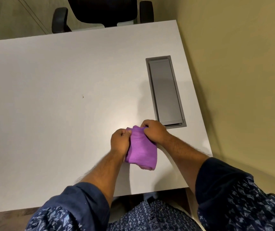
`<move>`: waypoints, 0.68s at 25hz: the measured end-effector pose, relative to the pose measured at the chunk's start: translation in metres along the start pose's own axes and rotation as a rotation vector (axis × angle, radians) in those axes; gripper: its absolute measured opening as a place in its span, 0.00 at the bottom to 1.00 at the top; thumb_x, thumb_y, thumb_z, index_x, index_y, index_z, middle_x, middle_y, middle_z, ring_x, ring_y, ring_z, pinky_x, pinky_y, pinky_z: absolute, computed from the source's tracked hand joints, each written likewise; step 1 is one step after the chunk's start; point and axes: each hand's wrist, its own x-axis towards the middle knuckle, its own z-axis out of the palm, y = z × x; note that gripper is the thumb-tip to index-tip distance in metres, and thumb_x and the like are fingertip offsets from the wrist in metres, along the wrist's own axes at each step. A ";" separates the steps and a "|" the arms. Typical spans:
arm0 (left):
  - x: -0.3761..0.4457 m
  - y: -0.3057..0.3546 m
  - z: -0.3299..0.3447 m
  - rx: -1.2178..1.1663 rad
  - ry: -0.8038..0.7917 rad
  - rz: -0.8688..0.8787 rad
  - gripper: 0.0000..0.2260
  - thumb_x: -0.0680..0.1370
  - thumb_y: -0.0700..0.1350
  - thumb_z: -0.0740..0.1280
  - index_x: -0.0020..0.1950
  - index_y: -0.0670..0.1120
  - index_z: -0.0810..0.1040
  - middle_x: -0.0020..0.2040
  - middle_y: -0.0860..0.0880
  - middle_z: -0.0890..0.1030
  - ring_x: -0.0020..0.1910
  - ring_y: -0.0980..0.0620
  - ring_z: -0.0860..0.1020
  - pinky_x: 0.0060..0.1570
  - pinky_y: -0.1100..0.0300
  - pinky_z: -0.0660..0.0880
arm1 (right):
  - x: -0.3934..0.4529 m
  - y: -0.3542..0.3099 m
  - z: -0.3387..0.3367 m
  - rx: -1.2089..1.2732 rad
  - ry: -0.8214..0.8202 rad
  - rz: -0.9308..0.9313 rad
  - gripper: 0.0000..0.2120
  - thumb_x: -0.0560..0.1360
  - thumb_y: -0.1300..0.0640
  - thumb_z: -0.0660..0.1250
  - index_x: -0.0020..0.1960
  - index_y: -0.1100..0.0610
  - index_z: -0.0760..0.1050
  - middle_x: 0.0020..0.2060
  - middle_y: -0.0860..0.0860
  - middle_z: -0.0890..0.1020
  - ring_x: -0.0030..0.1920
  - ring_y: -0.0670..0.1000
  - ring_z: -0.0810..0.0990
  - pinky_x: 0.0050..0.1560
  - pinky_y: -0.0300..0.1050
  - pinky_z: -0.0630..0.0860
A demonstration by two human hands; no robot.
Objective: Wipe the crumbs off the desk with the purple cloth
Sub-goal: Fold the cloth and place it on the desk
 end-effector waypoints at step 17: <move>-0.028 -0.021 -0.025 0.969 -0.121 0.734 0.34 0.86 0.65 0.56 0.88 0.51 0.52 0.89 0.49 0.53 0.87 0.45 0.52 0.83 0.43 0.53 | -0.095 0.069 0.038 -0.100 0.155 -0.162 0.36 0.85 0.47 0.67 0.87 0.48 0.52 0.87 0.48 0.57 0.86 0.53 0.57 0.84 0.55 0.61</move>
